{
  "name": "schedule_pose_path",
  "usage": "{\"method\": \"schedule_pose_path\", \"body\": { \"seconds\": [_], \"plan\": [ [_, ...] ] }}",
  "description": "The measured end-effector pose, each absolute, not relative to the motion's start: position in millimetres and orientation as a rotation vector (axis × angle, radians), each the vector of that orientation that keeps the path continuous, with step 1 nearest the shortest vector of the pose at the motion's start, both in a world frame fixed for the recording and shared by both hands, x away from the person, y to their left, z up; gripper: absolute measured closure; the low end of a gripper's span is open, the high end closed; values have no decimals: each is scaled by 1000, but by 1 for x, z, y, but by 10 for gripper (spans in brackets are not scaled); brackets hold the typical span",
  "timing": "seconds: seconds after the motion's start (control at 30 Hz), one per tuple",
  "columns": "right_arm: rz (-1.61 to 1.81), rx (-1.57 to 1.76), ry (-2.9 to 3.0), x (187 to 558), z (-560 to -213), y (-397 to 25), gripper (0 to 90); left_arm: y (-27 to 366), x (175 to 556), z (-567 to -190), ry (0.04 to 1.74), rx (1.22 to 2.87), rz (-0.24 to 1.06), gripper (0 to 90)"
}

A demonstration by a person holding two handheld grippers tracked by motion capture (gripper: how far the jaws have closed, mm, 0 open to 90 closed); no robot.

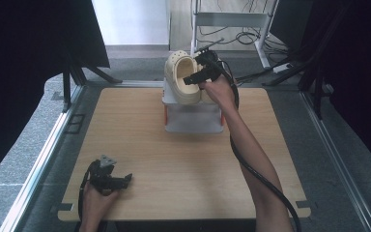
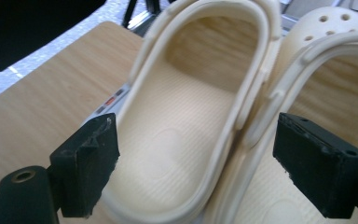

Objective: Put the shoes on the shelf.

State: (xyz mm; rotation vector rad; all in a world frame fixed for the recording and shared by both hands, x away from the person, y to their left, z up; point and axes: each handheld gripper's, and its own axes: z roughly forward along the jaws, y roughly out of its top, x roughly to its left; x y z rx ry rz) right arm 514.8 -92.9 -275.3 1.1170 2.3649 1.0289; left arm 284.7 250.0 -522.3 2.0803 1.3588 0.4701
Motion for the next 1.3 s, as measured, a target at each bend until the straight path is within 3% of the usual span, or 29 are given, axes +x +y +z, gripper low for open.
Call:
{"method": "schedule_pose_path", "body": {
  "seconds": [0.53, 1.3],
  "plan": [
    [1045, 949, 2471, 474, -278, -107, 16, 250, 285, -522, 1359, 2082, 466, 0],
    [1087, 827, 2543, 413, -291, -145, 0, 250, 285, -522, 1357, 2082, 473, 0]
  ]
}}
